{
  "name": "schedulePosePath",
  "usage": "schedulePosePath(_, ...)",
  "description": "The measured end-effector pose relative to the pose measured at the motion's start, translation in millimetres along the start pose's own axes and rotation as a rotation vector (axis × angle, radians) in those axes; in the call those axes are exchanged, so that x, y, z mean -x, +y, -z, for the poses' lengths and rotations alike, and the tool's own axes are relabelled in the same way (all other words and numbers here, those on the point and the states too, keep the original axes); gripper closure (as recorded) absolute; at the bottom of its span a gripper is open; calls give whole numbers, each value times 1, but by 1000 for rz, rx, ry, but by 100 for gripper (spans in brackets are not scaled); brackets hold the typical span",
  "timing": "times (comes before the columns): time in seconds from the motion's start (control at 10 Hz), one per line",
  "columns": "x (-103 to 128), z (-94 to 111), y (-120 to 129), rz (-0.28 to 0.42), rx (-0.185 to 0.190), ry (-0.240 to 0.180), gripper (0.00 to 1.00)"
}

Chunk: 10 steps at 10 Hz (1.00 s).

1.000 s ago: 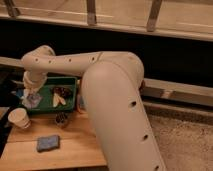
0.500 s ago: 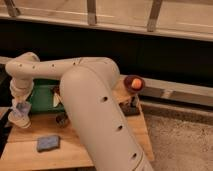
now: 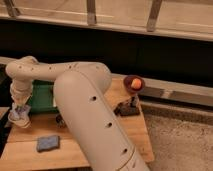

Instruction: Place towel in paper cup

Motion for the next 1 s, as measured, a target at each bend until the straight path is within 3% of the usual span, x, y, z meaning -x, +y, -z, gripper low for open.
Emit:
schedulePosePath(0.4,-3,-1,20,36,3,16,27)
schedulePosePath(0.5,-3,1,21,40,1,15,21)
schedulePosePath(0.7,-1,2,25,48,0,16,20)
schedulePosePath(1.0,5,17,18,42,-31,-8,20)
